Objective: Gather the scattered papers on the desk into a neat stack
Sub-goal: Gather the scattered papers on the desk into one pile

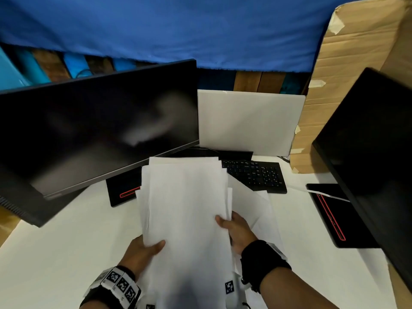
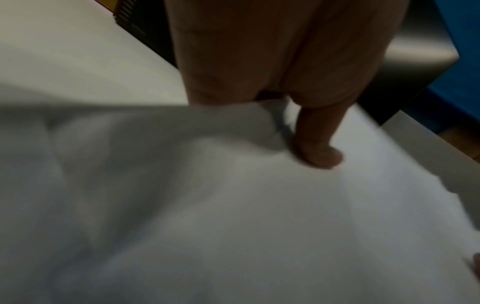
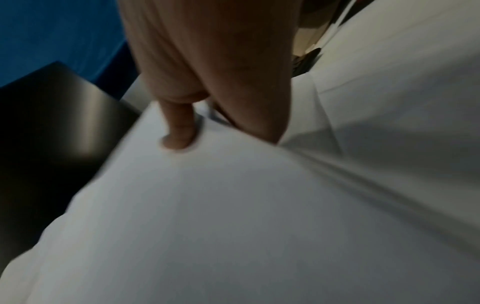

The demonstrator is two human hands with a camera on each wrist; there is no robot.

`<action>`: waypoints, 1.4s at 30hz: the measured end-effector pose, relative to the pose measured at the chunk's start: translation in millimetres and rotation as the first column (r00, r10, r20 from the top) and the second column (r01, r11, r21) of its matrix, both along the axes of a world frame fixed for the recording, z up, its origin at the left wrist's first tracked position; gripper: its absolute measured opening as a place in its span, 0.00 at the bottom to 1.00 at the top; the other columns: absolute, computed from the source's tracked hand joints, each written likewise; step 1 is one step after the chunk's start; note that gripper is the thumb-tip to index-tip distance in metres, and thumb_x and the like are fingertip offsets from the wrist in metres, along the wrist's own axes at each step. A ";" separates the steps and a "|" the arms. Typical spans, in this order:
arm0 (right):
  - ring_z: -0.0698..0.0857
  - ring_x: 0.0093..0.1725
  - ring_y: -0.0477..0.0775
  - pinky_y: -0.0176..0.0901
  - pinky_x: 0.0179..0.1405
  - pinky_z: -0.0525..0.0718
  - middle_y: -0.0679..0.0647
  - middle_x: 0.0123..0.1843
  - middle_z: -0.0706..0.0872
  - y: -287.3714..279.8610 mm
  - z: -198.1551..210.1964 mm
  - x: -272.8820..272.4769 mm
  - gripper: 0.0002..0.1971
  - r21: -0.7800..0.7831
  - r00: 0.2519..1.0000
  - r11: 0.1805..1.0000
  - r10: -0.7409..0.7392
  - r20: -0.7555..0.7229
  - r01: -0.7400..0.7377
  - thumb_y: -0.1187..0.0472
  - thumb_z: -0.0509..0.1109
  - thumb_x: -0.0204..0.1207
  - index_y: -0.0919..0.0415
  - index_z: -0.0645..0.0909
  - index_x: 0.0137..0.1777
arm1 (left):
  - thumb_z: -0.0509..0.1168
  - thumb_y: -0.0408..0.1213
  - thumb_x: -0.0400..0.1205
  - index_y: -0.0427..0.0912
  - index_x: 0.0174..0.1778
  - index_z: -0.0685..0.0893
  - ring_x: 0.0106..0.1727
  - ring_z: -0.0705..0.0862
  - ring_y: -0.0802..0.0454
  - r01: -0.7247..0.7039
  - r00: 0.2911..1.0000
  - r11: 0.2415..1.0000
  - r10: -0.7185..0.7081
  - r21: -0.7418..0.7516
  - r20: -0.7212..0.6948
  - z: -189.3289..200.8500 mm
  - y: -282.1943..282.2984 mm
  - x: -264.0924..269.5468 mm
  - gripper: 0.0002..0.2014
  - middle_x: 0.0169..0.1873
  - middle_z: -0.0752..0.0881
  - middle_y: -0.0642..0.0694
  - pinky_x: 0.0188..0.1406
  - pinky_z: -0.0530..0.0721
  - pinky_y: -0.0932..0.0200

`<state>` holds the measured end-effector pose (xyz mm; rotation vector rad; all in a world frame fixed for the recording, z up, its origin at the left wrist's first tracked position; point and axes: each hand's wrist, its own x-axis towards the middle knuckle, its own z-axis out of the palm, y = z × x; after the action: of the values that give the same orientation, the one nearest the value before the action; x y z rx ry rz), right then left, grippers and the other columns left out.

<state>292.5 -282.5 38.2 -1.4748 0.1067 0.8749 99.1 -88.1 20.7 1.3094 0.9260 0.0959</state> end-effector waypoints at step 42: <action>0.81 0.64 0.61 0.46 0.63 0.78 0.61 0.65 0.83 -66.8 -22.3 14.6 0.22 -0.765 0.803 0.644 0.450 0.390 0.010 0.62 0.72 0.72 0.61 0.78 0.67 | 0.71 0.35 0.75 0.33 0.63 0.80 0.56 0.85 0.34 -0.096 0.973 0.954 0.149 0.283 -0.174 -3.5 52.6 -27.1 0.21 0.58 0.86 0.30 0.63 0.80 0.42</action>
<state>307.1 -349.4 15.9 -2.5347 -0.2024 0.5678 72.0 -35.5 17.2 1.5345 1.1933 0.2015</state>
